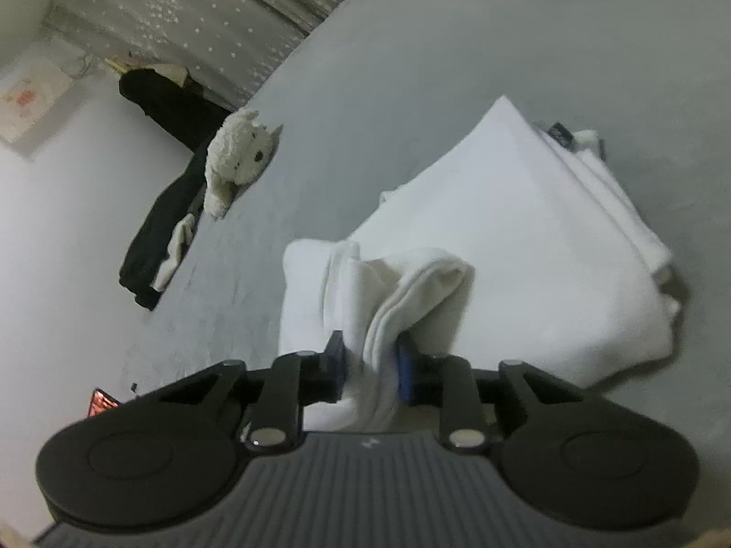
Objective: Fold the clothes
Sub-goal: 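Lift the folded white shirt with both grippers and fold it over, then lower the folded shirt onto the bed with both grippers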
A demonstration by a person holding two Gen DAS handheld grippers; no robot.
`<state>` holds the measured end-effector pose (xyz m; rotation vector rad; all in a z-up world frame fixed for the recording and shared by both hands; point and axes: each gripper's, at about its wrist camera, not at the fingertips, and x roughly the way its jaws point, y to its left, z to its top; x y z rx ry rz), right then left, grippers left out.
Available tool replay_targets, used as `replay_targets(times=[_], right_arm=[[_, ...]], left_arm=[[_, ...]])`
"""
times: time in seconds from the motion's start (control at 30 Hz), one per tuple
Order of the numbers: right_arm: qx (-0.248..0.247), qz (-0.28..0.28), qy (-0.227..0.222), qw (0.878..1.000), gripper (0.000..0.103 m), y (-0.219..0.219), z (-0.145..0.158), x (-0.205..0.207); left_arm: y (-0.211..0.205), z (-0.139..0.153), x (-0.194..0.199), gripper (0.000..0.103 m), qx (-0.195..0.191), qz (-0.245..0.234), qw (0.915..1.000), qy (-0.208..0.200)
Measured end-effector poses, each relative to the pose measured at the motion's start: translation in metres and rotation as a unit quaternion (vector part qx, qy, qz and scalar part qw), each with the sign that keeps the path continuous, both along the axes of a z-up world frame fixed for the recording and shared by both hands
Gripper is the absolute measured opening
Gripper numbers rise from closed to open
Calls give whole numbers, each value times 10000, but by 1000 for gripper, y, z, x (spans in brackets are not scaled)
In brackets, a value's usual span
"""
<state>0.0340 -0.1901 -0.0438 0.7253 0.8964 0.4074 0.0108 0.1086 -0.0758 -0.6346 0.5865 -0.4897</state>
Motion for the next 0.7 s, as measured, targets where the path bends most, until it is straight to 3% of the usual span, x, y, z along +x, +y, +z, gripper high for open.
replay_targets(times=[0.27, 0.5, 0.7], right_arm=[[571, 198, -879, 9943, 22, -22, 26, 21], [1189, -145, -643, 9907, 22, -55, 2, 47], [1240, -293, -619, 9899, 19, -76, -2, 48]], left_arm=[[-17, 12, 1, 17, 373, -69, 9983, -440], [-48, 20, 2, 17, 782, -348, 9934, -768], [-67, 19, 3, 17, 1067, -618, 9884, -891]])
